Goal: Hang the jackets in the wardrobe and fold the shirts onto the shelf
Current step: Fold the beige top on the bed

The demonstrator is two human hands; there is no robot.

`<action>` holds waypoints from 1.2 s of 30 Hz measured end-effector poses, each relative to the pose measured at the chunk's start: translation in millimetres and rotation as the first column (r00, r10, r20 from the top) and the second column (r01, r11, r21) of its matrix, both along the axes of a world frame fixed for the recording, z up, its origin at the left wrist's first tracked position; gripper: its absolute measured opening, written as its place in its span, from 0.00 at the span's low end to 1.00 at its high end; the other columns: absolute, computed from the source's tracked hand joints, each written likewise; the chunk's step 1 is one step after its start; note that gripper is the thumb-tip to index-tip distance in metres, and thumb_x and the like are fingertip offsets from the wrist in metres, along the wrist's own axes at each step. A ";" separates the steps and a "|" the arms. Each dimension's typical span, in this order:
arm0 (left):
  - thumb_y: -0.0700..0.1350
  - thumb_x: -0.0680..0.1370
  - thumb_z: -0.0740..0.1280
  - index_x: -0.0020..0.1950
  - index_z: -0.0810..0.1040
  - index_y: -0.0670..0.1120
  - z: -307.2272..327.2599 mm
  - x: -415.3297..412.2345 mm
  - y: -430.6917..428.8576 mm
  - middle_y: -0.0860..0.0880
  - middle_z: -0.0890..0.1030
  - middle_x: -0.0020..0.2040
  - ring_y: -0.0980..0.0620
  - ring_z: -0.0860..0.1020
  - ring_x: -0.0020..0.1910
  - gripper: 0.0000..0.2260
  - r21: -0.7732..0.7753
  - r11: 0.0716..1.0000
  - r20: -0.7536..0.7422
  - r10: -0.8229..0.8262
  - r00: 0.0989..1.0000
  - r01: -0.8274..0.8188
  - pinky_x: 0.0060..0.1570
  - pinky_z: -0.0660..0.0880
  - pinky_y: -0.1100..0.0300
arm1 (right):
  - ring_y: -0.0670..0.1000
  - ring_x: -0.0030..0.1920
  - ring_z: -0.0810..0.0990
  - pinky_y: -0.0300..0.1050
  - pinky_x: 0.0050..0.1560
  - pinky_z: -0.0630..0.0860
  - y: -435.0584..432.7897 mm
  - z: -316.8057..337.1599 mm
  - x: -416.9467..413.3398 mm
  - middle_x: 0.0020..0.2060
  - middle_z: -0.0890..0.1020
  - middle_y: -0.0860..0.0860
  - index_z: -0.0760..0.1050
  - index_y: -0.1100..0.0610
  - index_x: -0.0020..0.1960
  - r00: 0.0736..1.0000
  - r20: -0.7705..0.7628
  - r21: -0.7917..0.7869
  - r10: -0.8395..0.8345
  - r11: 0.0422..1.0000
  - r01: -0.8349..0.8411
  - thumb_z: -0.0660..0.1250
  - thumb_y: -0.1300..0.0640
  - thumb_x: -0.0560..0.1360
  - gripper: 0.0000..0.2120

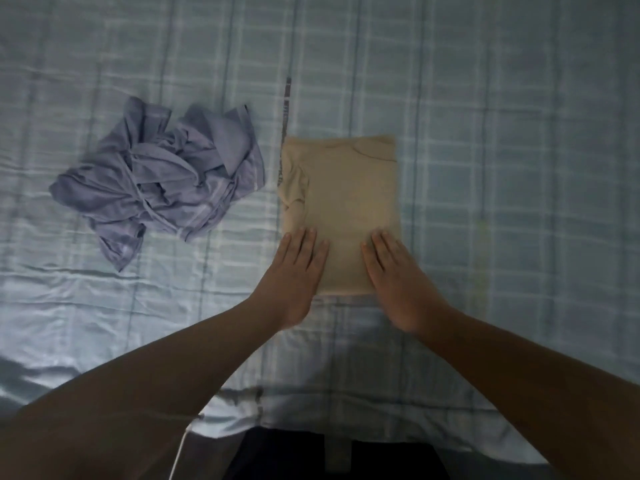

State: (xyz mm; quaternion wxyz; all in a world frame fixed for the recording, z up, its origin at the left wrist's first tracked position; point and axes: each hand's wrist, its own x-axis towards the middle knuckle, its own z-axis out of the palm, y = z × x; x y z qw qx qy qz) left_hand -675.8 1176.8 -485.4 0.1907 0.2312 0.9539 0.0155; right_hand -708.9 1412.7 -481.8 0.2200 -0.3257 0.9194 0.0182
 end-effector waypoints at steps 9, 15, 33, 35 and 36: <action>0.41 0.71 0.55 0.77 0.54 0.31 25.3 47.4 9.5 0.29 0.60 0.75 0.31 0.53 0.77 0.35 0.054 0.996 0.371 -0.084 0.925 0.068 0.77 0.44 0.41 | 0.67 0.76 0.59 0.55 0.76 0.49 10.4 19.8 68.6 0.74 0.63 0.67 0.60 0.67 0.76 0.955 0.288 0.011 -0.074 0.997 0.074 0.63 0.64 0.72 0.33; 0.36 0.81 0.59 0.67 0.76 0.42 66.5 -35.3 -8.9 0.45 0.79 0.58 0.48 0.76 0.56 0.16 0.110 0.796 0.798 0.287 0.530 -0.596 0.54 0.69 0.61 | 0.57 0.64 0.75 0.43 0.57 0.68 11.5 78.7 -22.6 0.64 0.77 0.56 0.73 0.56 0.69 0.752 0.612 -0.028 -0.243 0.944 0.328 0.63 0.58 0.79 0.18; 0.51 0.74 0.67 0.76 0.64 0.44 16.4 -75.7 23.7 0.38 0.65 0.73 0.38 0.66 0.69 0.32 0.425 0.609 -0.113 0.770 0.628 -0.670 0.66 0.64 0.41 | 0.62 0.48 0.78 0.51 0.43 0.69 -22.4 -9.1 -92.7 0.52 0.74 0.55 0.69 0.52 0.55 0.544 0.055 -0.339 -0.837 0.497 0.799 0.50 0.46 0.83 0.13; 0.50 0.73 0.65 0.73 0.69 0.45 10.4 -72.0 32.4 0.37 0.64 0.75 0.36 0.62 0.74 0.28 0.376 0.768 -0.231 0.619 0.751 -0.518 0.71 0.60 0.38 | 0.62 0.48 0.78 0.50 0.42 0.68 -21.8 -15.7 -93.5 0.52 0.74 0.55 0.68 0.52 0.55 0.549 0.026 -0.315 -0.835 0.514 0.798 0.49 0.45 0.83 0.14; 0.49 0.74 0.65 0.72 0.71 0.45 7.4 -69.8 36.2 0.37 0.63 0.76 0.35 0.60 0.76 0.26 0.352 0.826 -0.253 0.537 0.805 -0.440 0.72 0.57 0.37 | 0.62 0.48 0.79 0.50 0.42 0.68 -20.7 -16.8 -94.4 0.52 0.75 0.55 0.68 0.52 0.55 0.543 0.025 -0.305 -0.839 0.511 0.804 0.49 0.45 0.83 0.13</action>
